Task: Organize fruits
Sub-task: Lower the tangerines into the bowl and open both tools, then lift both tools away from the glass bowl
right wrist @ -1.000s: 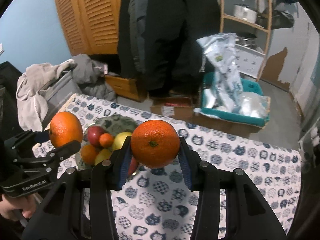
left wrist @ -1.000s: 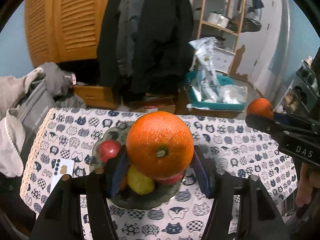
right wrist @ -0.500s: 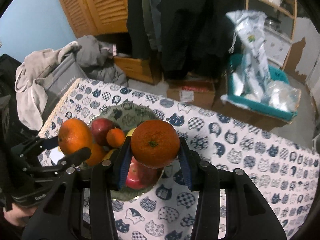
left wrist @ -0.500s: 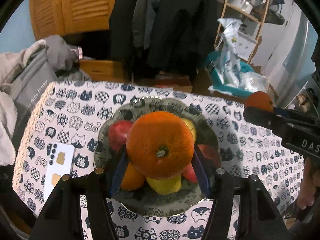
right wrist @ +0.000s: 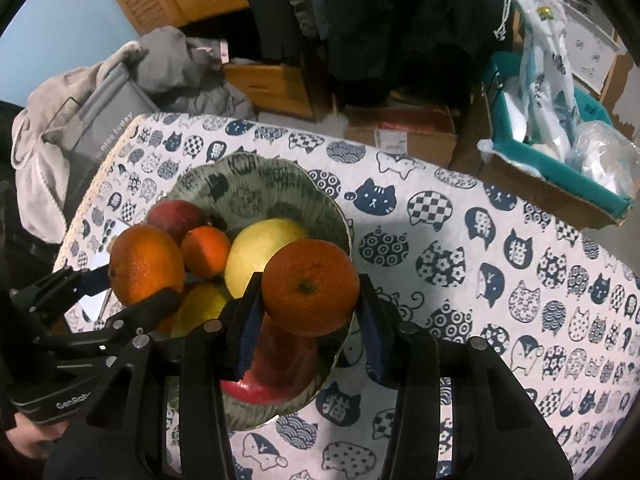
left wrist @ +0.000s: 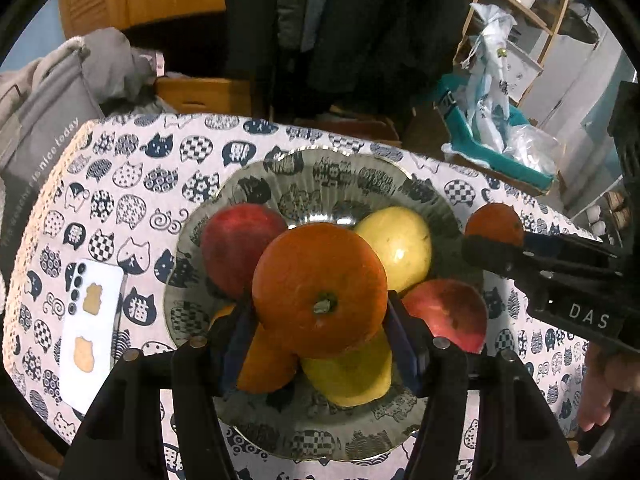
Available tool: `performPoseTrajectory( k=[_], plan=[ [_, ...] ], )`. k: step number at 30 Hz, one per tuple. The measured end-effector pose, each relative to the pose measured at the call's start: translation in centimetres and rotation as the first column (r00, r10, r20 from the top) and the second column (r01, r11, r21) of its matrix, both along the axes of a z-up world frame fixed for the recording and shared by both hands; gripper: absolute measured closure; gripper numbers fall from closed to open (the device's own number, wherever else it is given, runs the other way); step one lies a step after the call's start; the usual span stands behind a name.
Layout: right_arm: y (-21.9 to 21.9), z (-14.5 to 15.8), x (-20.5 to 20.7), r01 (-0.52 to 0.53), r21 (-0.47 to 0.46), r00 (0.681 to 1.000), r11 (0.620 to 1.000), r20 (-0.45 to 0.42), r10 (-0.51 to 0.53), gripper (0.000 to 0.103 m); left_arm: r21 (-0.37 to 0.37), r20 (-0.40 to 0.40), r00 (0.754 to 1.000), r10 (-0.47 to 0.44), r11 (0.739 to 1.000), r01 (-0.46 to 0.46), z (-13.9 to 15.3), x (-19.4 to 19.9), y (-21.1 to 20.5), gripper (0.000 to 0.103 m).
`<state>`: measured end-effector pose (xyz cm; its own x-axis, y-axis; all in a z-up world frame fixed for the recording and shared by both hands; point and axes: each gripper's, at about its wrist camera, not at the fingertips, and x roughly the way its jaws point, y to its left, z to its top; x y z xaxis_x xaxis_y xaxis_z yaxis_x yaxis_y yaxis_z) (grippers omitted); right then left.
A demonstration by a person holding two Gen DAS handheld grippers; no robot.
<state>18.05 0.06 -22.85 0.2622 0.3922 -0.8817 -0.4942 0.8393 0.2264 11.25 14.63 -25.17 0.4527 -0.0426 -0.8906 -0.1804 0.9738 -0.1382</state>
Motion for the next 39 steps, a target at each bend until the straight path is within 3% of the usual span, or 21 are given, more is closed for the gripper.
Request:
performPoseTrajectory(
  k=[12,15,17,19,31,39],
  plan=[
    [0.7,-1.7,0.8,-0.005,0.007,0.998,1.000,-0.056,0.005,0.058,-0.008,-0.028,1.000,-0.008,1.000,0.008,-1.0,0.3,0.0,0.038],
    [0.9,-1.8,0.8,-0.011,0.001,0.998,1.000,-0.062,0.011,0.055,0.011,-0.016,1.000,-0.003,1.000,0.003,-0.6,0.2,0.0,0.023],
    [0.8,-1.5,0.8,-0.012,0.019,0.998,1.000,-0.060,0.013,0.043,0.017,0.002,1.000,-0.006,1.000,0.005,0.0,0.0,0.0,0.016],
    [0.8,-1.2,0.8,-0.005,0.020,0.999,1.000,-0.046,0.006,0.038,0.020,0.010,1.000,-0.014,1.000,0.014,0.4,-0.1,-0.2,0.016],
    [-1.1,2.4,0.5,0.045,0.043,0.998,0.998,0.034,-0.047,0.037,0.024,0.078,0.997,-0.004,1.000,0.002,4.1,-1.8,-0.7,0.016],
    [-2.8,6.9,-1.6,0.089,0.000,0.980,0.996,0.181,-0.088,0.035,0.037,0.159,0.987,0.016,0.999,-0.022,8.3,-3.9,-1.0,0.016]
  ],
)
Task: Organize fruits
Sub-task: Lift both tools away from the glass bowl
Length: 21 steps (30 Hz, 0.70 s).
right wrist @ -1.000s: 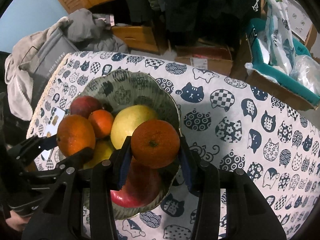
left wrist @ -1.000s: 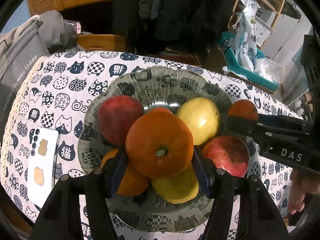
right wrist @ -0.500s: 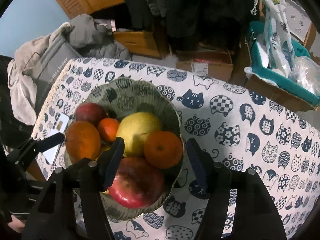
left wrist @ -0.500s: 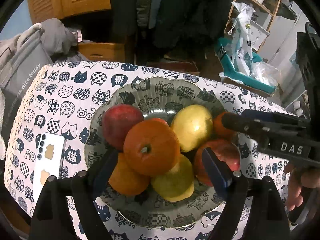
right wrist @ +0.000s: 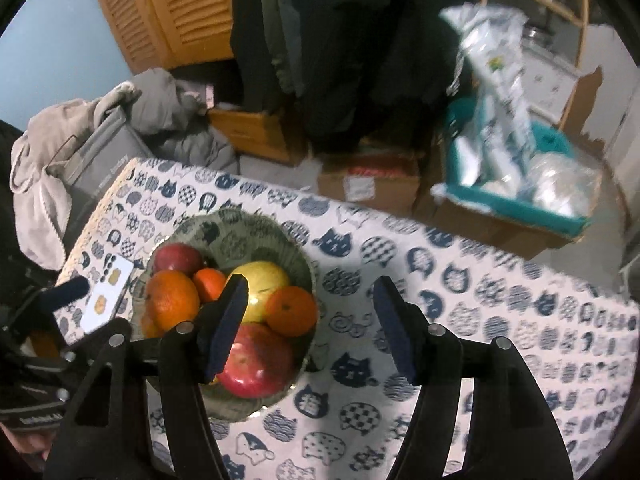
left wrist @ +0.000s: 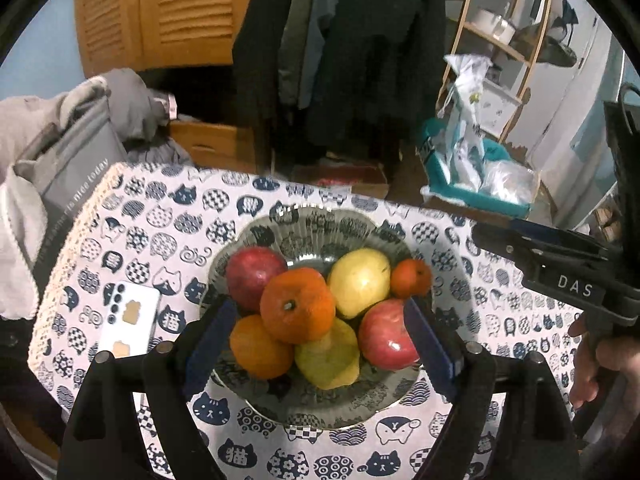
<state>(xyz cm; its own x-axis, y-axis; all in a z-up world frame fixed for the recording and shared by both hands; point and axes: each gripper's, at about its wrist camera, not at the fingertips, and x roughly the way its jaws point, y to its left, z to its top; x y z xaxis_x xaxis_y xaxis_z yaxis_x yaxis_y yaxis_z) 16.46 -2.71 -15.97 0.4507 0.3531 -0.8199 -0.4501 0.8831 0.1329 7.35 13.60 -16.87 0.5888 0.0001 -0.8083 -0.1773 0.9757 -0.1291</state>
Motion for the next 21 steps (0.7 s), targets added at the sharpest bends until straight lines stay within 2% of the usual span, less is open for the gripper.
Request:
performPoseTrajectory(
  k=[8,10,14,21],
  plan=[
    [-2.5,5.3,-3.1,0.052,-0.012,0.989,0.999,0.140,-0.050,0.029,0.030,0.089,0.996,0.014,0.999,-0.016,4.1,-2.3,-0.5,0.013],
    [-2.9,6.5,-3.9,0.062,-0.012,0.984,0.998,0.168,-0.059,0.025,0.032,0.114,0.993,0.015,0.999,-0.019,5.2,-2.9,-0.7,0.008],
    [-4.1,9.1,-5.9,0.075,-0.004,0.972,0.997,0.225,-0.073,0.024,0.059,0.168,0.986,0.009,0.998,-0.019,7.5,-4.3,-1.6,0.001],
    [-6.0,12.8,-9.2,0.092,0.010,0.948,0.996,0.306,-0.091,0.023,0.100,0.255,0.967,0.012,0.994,-0.038,11.0,-6.3,-2.5,0.000]
  ],
)
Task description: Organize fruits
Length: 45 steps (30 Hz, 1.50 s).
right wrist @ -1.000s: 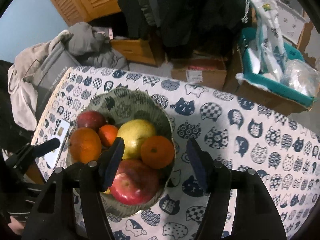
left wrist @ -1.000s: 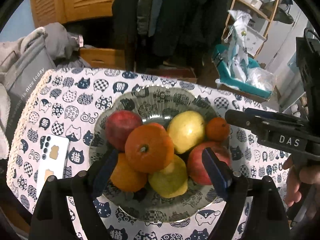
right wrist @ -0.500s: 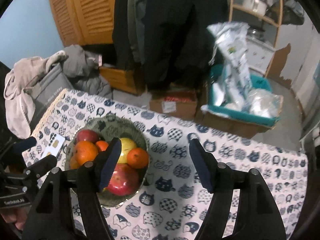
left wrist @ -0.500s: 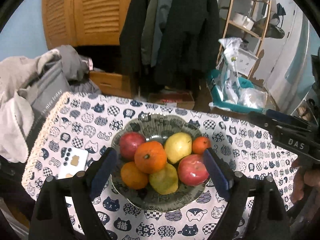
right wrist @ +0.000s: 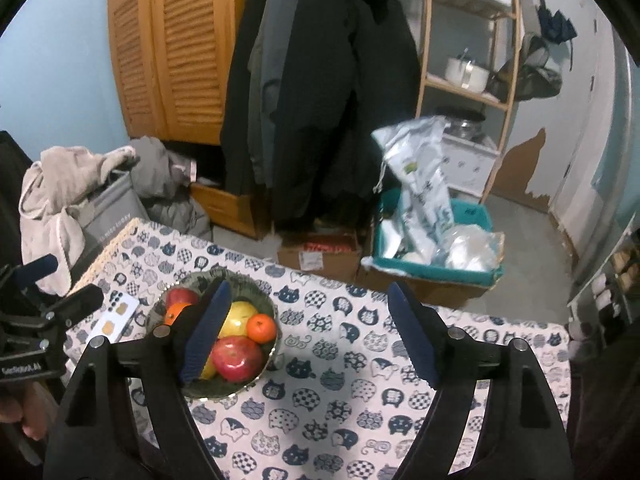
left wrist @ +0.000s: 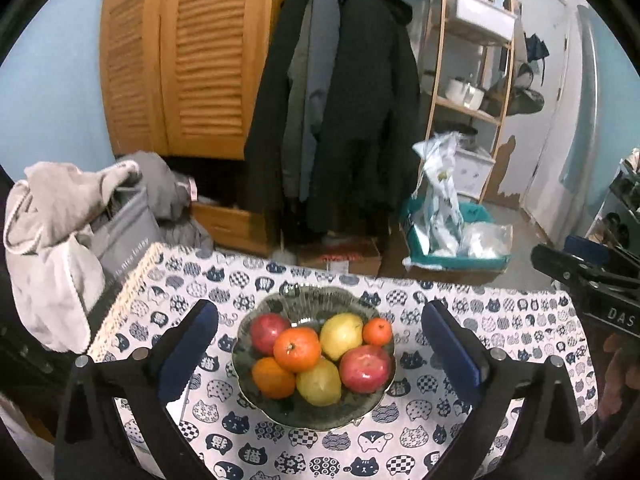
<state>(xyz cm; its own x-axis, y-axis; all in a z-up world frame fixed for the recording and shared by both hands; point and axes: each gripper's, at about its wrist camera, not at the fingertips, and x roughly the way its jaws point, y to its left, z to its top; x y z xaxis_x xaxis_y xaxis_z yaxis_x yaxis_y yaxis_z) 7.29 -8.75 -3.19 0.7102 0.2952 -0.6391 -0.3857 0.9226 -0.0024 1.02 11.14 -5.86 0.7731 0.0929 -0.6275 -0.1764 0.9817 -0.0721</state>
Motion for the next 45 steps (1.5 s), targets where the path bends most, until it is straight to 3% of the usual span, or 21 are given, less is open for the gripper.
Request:
performPoseTrajectory(
  k=[12,20,26,45],
  plan=[
    [-3.3,3.0,-3.2,0.047,0.024,0.996,0.999,0.074,-0.048,0.022,0.042,0.117,0.993,0.000,0.999,-0.005,4.4,-2.7,-1.7,0.000],
    [-5.2,4.1,-5.1,0.077,0.013,0.986,0.997,0.145,-0.078,0.022,0.072,0.147,0.989,-0.009,0.997,-0.002,6.2,-3.3,-3.4,0.000],
    [-6.0,4.3,-5.4,0.100,-0.006,0.979,0.995,0.182,-0.097,0.022,0.088,0.154,0.988,-0.016,0.996,0.003,6.6,-3.3,-4.3,0.000],
    [-7.0,3.8,-4.7,0.119,-0.002,0.979,0.993,0.165,-0.117,0.022,0.106,0.139,0.990,-0.030,0.994,0.015,6.2,-2.6,-5.1,0.000]
  ],
)
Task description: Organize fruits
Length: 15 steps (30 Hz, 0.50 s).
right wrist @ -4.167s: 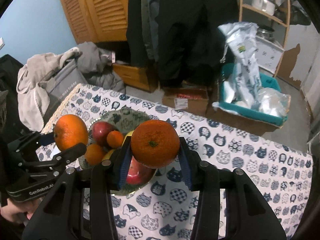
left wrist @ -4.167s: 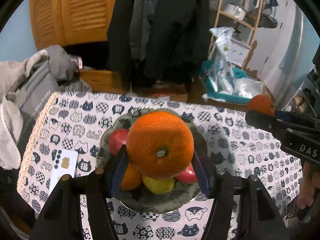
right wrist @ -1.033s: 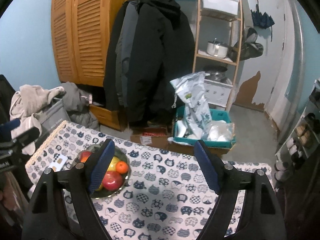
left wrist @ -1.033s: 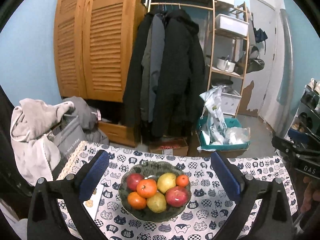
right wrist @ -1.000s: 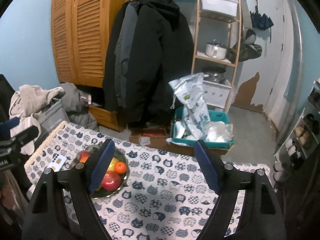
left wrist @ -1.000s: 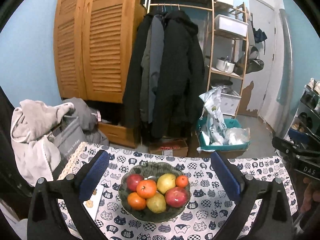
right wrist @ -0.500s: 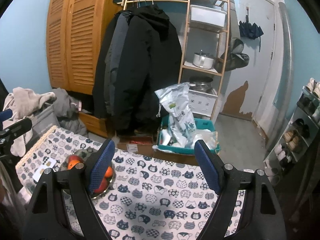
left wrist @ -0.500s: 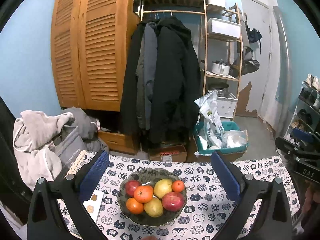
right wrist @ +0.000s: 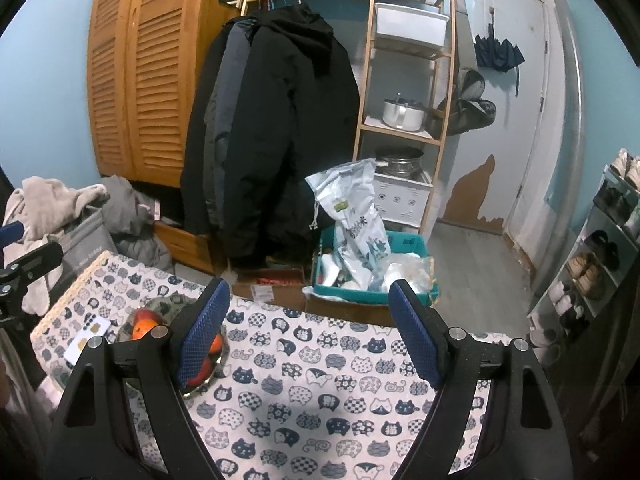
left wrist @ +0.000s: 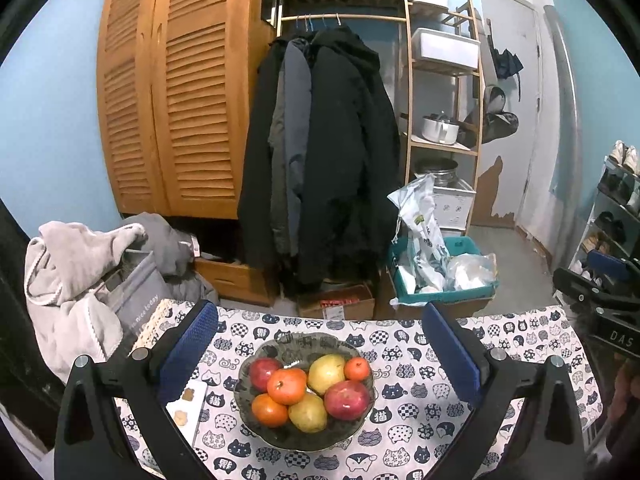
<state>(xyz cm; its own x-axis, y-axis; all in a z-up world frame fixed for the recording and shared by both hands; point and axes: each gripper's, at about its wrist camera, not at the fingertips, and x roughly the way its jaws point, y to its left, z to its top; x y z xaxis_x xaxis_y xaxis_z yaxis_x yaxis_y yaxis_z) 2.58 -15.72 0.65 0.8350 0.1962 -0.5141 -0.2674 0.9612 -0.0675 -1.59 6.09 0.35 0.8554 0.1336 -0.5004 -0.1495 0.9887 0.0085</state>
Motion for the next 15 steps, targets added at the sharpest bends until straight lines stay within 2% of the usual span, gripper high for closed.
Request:
performPoseTrajectory(
  k=[15],
  plan=[
    [0.26,-0.06,0.03,0.002,-0.003,1.000,1.000,-0.001,-0.002,0.022,-0.007,-0.011,1.000,-0.002,1.000,0.002,-0.13,0.09,-0.17,0.000]
  ],
)
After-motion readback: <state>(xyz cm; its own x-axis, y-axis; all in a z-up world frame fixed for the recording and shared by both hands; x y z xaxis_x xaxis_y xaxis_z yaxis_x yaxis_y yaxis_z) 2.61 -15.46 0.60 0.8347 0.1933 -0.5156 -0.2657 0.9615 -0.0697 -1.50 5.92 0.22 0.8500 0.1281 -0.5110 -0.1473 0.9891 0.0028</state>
